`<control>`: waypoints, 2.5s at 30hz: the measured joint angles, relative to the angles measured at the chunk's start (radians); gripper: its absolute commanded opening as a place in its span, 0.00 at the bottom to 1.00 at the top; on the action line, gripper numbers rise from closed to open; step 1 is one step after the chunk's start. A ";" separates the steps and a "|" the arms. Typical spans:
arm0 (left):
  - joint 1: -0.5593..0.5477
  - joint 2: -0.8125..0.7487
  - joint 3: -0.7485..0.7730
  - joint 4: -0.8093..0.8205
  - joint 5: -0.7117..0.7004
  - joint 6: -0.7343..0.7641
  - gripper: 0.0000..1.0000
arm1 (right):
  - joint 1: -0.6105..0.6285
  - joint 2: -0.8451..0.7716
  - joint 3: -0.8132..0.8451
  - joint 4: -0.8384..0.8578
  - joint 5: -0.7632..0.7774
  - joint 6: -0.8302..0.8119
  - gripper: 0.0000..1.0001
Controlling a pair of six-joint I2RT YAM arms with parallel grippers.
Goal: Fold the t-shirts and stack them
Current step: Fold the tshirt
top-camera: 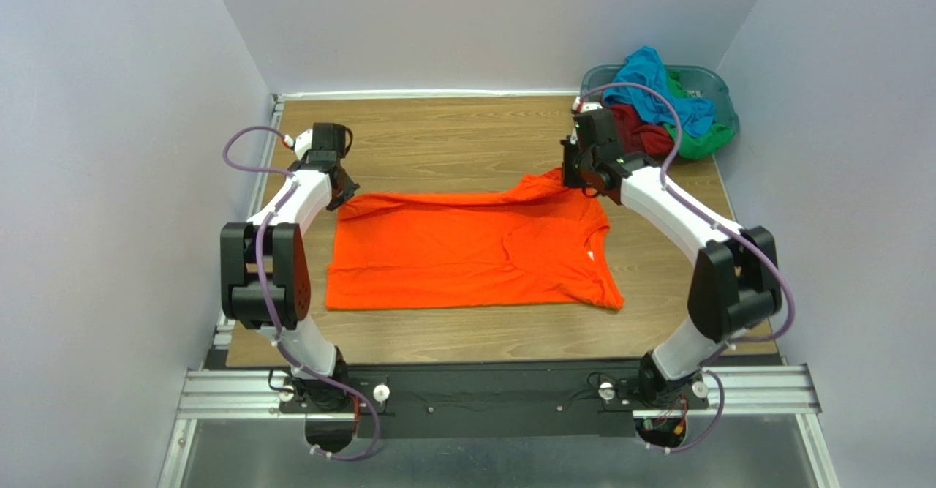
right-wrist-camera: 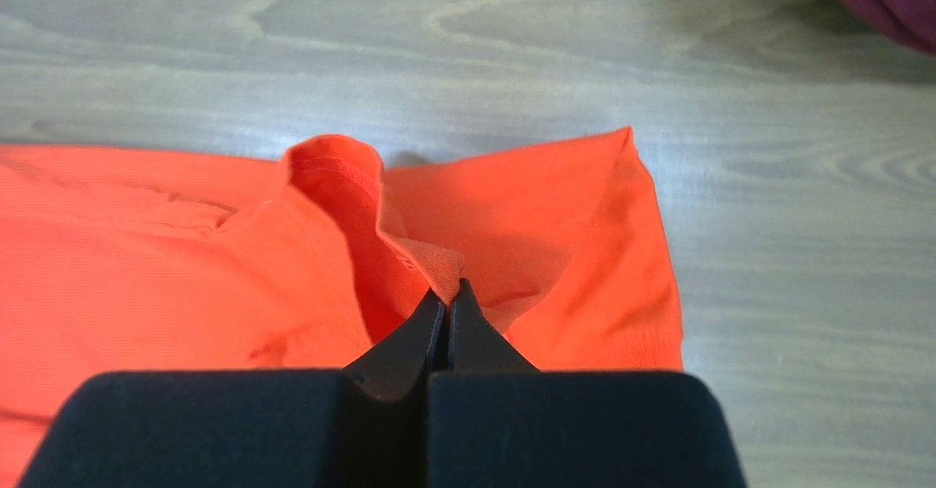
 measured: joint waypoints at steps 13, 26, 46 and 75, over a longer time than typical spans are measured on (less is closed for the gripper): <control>-0.013 -0.142 -0.137 0.033 0.001 -0.036 0.00 | 0.006 -0.278 -0.208 -0.036 -0.025 0.027 0.01; -0.019 -0.257 -0.259 0.049 0.000 -0.066 0.00 | 0.008 -0.401 -0.304 -0.117 -0.038 0.037 0.01; -0.019 -0.280 -0.299 0.055 -0.008 -0.090 0.00 | 0.130 -0.541 -0.449 -0.267 -0.113 0.245 0.04; -0.039 -0.418 -0.270 0.008 -0.028 -0.156 0.98 | 0.132 -0.406 -0.378 -0.249 -0.290 0.190 1.00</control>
